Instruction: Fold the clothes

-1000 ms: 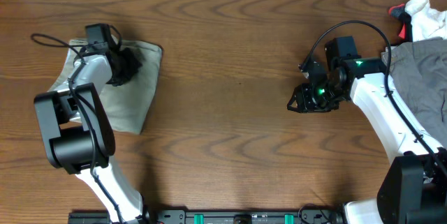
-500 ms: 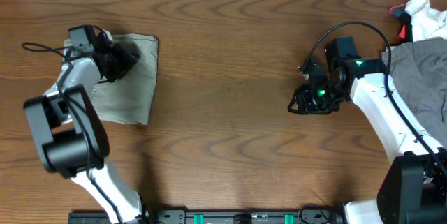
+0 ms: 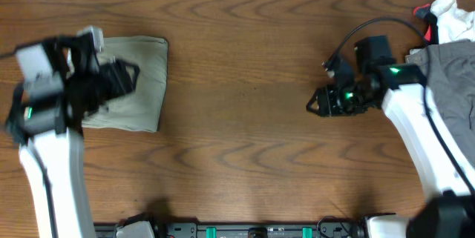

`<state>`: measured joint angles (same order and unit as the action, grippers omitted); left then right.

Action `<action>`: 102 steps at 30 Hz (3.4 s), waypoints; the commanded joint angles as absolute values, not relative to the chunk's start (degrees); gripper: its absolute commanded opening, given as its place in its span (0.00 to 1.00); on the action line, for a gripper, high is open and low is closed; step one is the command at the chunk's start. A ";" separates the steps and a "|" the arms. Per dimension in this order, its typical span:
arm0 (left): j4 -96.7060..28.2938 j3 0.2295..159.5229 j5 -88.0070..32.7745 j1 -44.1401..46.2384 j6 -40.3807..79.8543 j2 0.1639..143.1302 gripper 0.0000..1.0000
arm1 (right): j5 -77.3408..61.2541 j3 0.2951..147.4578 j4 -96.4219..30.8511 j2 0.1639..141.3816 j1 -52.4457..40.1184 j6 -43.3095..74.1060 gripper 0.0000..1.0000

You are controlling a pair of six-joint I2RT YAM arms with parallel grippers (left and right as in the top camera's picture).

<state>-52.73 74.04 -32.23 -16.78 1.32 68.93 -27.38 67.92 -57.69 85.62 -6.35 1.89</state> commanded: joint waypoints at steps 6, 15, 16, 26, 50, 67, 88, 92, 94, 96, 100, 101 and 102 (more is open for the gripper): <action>-67.07 74.17 -26.98 -13.80 -7.64 53.87 0.48 | -28.64 71.24 -51.92 67.29 -5.96 1.67 0.99; -69.10 72.23 -26.94 -4.89 -6.79 53.08 0.74 | -22.81 71.22 -52.31 60.36 -5.96 1.63 0.99; -69.76 72.10 -26.92 -3.97 -6.81 53.65 0.77 | -22.70 71.22 -52.80 60.38 -5.96 1.63 0.99; -70.74 72.05 -26.94 2.94 -6.31 60.69 0.98 | -22.76 71.22 -53.58 60.75 -5.96 1.65 0.99; -73.87 72.05 -21.85 5.61 -6.39 56.58 0.98 | -22.92 71.22 -53.60 60.75 -5.96 1.65 0.99; -75.79 72.05 -2.07 5.61 -5.13 31.90 0.98 | -22.90 71.22 -53.60 60.75 -5.96 1.65 0.99; -78.46 72.05 -2.35 5.58 -5.13 32.05 0.98 | -22.90 71.22 -53.60 60.75 -5.96 1.65 0.99; -78.67 72.05 -2.07 5.61 -5.34 32.05 0.98 | -22.92 71.22 -53.60 60.75 -5.96 1.65 0.99; -77.76 72.05 -2.07 5.61 -5.45 32.05 0.98 | -22.90 71.22 -53.60 60.75 -5.96 1.65 0.99; -75.57 72.05 -2.09 5.61 -6.09 32.10 0.98 | -22.92 71.22 -53.60 60.75 -5.96 1.65 0.99; -69.69 71.64 -2.79 5.72 -9.87 32.05 0.98 | -22.92 71.22 -53.60 60.75 -5.96 1.65 0.99; -68.07 71.24 -4.10 5.72 -12.38 32.03 0.98 | -22.92 71.22 -53.60 60.75 -5.96 1.65 0.99; -66.43 70.78 -5.65 5.69 -14.87 31.90 0.98 | -22.92 71.22 -53.60 60.75 -5.96 1.65 0.99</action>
